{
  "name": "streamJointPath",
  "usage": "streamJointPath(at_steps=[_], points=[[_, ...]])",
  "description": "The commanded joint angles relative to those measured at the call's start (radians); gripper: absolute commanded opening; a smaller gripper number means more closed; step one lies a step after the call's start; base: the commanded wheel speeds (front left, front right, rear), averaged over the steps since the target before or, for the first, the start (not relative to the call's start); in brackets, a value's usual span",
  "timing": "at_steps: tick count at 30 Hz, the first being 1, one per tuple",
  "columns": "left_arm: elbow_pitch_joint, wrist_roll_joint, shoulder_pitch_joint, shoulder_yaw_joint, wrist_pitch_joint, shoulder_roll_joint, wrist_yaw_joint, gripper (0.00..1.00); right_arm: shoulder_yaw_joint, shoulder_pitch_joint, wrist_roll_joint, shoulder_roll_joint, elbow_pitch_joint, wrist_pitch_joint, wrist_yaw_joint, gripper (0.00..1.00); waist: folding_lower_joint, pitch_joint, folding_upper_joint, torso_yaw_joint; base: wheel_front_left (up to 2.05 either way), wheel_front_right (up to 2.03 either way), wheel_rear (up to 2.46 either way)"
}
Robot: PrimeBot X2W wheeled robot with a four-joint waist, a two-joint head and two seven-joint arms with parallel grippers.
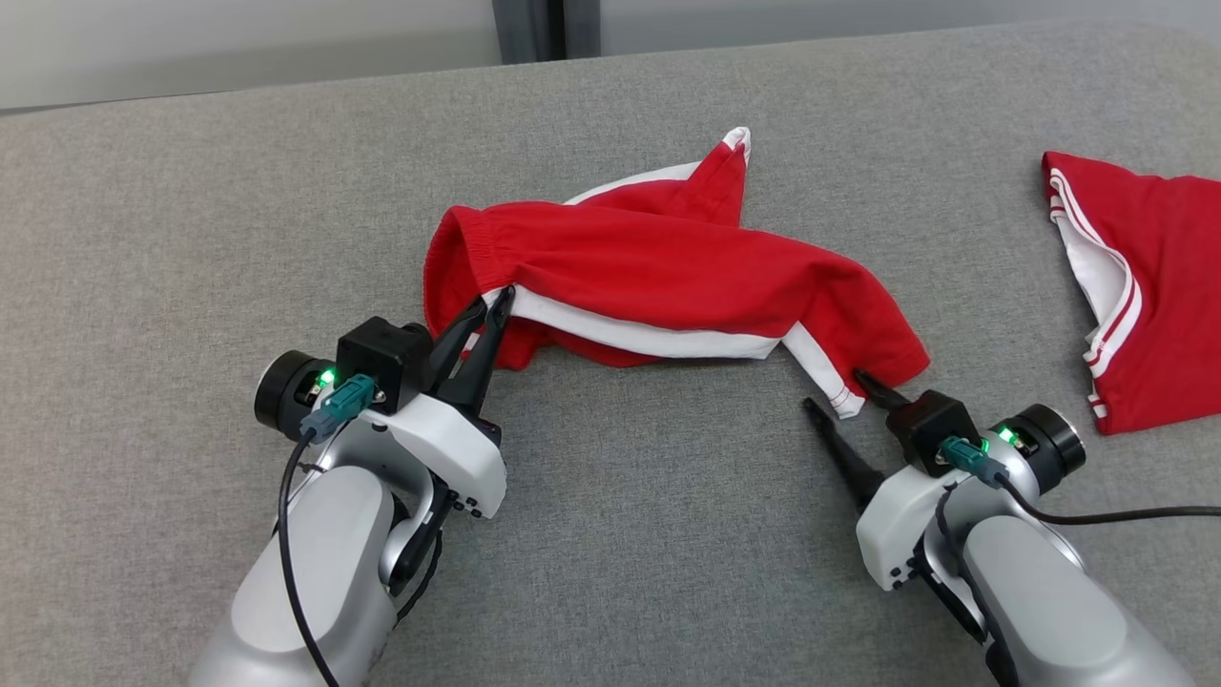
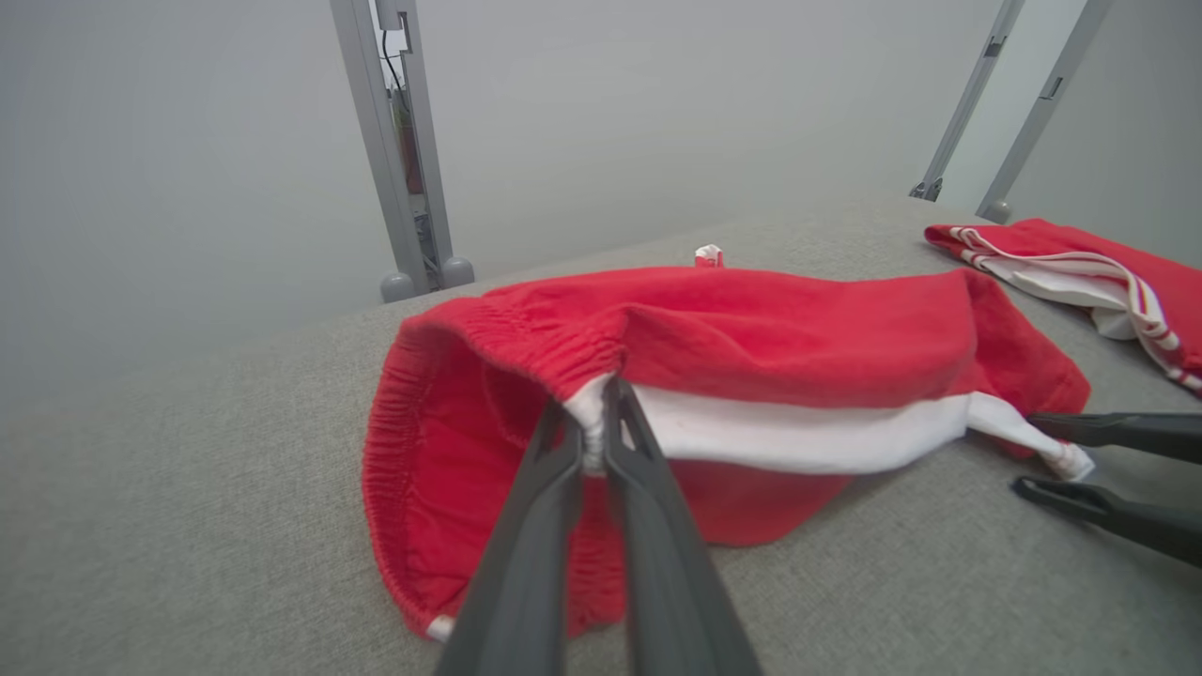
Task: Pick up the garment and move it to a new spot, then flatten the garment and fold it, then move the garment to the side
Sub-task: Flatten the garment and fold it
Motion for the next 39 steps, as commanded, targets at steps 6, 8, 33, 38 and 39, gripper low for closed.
streamJointPath(at_steps=[6,8,33,38,39], points=[[-0.006,-0.006,0.019,0.002,-0.001,0.02,0.011,0.0,0.003,-0.015,0.019,-0.011,0.038,-0.024,0.0,0.0,0.0,-0.016,0.0,-0.003,0.0,0.0,0.0],[-0.006,-0.01,0.023,0.003,0.001,0.025,0.014,0.0,0.008,-0.011,0.02,-0.021,0.033,-0.027,0.0,0.0,0.0,-0.028,0.0,-0.003,0.0,0.0,0.0],[-0.243,-0.139,0.184,0.028,0.253,0.154,0.009,0.0,-0.001,-0.007,0.201,-0.305,-0.441,0.049,0.0,0.0,0.0,-0.253,0.0,0.064,0.0,0.0,0.0],[-0.336,-0.178,0.203,0.034,0.323,0.167,0.012,0.0,-0.055,0.005,0.157,-0.289,-0.512,0.081,0.0,0.0,0.0,-0.271,0.0,0.077,0.0,0.0,0.0],[-0.356,-0.184,0.2,0.036,0.339,0.17,0.014,0.0,-0.061,0.002,0.147,-0.289,-0.526,0.09,0.0,0.0,0.0,-0.272,0.0,0.079,0.0,0.0,0.0]])
